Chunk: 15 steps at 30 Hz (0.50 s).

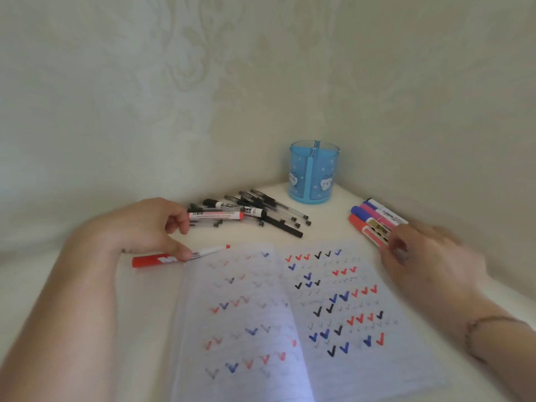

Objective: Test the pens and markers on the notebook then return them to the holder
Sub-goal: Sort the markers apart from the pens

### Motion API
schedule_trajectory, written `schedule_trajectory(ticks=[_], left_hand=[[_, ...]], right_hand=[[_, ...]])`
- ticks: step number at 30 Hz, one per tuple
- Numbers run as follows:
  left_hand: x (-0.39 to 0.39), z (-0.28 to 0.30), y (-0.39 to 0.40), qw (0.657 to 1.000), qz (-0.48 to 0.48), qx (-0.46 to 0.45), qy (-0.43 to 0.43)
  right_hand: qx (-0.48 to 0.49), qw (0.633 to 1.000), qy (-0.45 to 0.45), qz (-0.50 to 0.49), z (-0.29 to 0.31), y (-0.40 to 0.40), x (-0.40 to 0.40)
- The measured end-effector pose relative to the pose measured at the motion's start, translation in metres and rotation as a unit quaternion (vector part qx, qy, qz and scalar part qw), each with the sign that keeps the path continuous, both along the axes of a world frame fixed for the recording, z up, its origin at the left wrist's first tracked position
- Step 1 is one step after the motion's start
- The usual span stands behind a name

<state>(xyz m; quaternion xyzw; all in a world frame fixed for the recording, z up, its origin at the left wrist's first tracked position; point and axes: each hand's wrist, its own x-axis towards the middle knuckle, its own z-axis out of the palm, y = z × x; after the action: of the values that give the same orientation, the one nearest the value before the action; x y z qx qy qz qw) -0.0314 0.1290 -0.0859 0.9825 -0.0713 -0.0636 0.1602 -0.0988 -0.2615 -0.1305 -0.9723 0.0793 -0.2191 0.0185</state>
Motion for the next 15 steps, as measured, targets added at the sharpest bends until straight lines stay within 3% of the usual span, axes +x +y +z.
schedule_trajectory(ticks=[3, 8, 12, 15], left_hand=[[0.001, -0.003, 0.007, 0.996, 0.004, 0.062, 0.06], [0.005, -0.009, 0.004, 0.993, -0.004, 0.097, 0.072], [0.007, -0.007, 0.006, 0.996, 0.009, 0.09, -0.002], [0.004, 0.0, -0.007, 0.993, 0.006, 0.016, -0.115]], right_hand=[[-0.013, 1.0, 0.012, 0.014, -0.004, -0.008, 0.011], [0.023, 0.999, -0.026, 0.03, -0.016, -0.016, 0.015], [0.07, 0.991, -0.102, 0.052, -0.012, -0.013, 0.009], [0.114, 0.972, -0.181, 0.094, -0.007, -0.006, 0.003]])
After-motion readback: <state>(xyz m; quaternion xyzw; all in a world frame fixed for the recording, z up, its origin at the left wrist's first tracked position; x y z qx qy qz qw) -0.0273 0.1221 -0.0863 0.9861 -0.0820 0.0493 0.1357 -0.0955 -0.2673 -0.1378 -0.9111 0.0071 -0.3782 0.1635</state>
